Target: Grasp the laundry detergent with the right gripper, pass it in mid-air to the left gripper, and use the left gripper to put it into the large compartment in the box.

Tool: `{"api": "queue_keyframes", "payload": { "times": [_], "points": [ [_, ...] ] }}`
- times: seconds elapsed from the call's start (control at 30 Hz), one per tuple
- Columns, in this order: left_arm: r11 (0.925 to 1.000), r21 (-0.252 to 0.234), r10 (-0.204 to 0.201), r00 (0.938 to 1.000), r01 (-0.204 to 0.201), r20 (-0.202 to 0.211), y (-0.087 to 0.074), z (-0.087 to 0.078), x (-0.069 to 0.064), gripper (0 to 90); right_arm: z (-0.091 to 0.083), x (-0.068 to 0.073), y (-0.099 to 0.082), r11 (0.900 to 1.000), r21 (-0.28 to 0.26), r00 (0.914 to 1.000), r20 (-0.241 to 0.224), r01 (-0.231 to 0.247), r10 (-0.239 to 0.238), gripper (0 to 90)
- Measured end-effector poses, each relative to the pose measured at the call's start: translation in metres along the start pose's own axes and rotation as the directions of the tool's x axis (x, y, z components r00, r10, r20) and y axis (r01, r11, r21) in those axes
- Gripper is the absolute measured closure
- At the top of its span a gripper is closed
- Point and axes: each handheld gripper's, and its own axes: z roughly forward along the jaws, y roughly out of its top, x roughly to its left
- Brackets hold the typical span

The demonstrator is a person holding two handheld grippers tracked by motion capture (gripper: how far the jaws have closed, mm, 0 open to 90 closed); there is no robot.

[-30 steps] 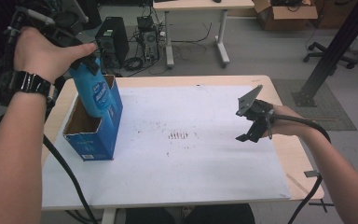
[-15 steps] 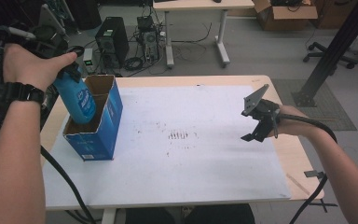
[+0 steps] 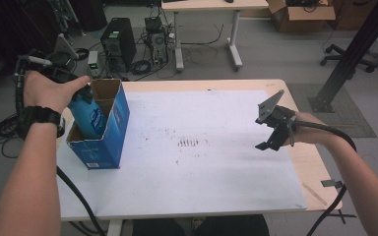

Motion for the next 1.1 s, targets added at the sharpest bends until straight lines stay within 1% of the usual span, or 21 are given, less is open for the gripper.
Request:
{"api": "queue_keyframes", "payload": {
  "times": [0.13, 0.63, 0.83, 0.93, 1.1],
  "points": [
    [0.9999, 0.013, -0.004, 1.0, 0.004, 0.005, -0.003, 0.012, 0.0, 37.6, 0.0, 0.0, -0.002, 1.0, 0.002, 1.0, -0.001, -0.001, 0.001, 7.5],
    [0.9984, 0.053, -0.021, 0.9998, 0.021, 0.0, -0.012, 0.052, -0.001, 37.6, 0.004, 0.001, -0.003, 1.0, 0.001, 0.9999, -0.015, -0.004, 0.004, 7.5],
    [0.9978, 0.063, -0.021, 0.9997, 0.022, -0.009, -0.015, 0.063, -0.002, 37.6, 0.003, 0.001, -0.003, 1.0, -0.006, 0.9999, -0.016, -0.003, 0.003, 7.5],
    [0.9977, 0.062, -0.026, 0.9997, 0.026, -0.004, -0.017, 0.067, -0.002, 37.6, 0.003, 0.001, -0.005, 0.9999, -0.013, 0.9998, -0.017, -0.009, 0.009, 7.5],
    [0.9978, 0.061, -0.027, 0.9996, 0.027, -0.004, -0.019, 0.072, -0.002, 37.5, 0.005, 0.002, -0.007, 0.9999, -0.009, 0.9997, -0.021, -0.009, 0.009, 7.4]
  ]
}}
